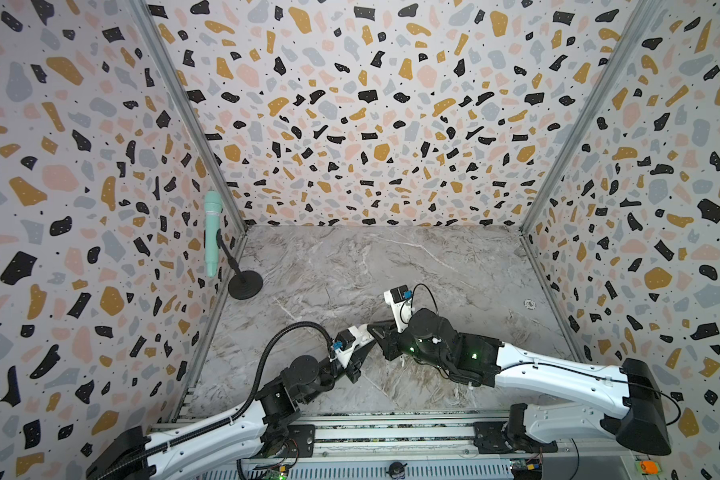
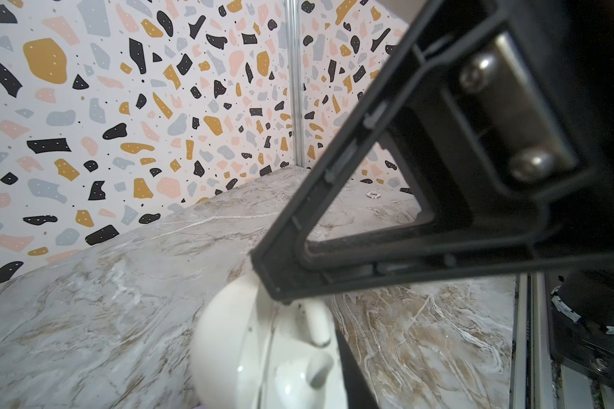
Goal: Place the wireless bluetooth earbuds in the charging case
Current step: 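Lower the earbud with the right gripper into the open white case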
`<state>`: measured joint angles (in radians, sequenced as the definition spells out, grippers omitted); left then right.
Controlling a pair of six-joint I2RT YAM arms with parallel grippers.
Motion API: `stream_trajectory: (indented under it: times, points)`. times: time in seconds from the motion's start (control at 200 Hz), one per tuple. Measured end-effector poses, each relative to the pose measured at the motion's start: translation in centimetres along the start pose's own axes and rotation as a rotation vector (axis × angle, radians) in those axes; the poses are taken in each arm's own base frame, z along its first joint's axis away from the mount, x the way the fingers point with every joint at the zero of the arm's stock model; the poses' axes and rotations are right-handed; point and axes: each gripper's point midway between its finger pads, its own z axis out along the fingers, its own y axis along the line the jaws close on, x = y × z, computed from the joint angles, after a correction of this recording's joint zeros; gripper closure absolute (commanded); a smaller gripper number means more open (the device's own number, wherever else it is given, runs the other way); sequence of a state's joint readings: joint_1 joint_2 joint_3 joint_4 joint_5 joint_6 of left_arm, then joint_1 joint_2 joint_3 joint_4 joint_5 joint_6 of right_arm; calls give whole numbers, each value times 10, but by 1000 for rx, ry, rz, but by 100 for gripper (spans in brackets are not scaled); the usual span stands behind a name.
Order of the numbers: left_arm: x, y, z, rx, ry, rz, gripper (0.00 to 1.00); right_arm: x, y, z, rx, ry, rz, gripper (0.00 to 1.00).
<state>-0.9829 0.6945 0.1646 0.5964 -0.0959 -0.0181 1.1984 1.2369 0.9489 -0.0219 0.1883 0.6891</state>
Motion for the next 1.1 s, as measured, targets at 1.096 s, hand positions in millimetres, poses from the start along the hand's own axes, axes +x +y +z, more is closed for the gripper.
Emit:
stream_trajectory:
  times: [1.096]
  points:
    - [-3, -2, -2, 11, -10, -2, 100, 11, -1, 2, 1, 12, -6, 63]
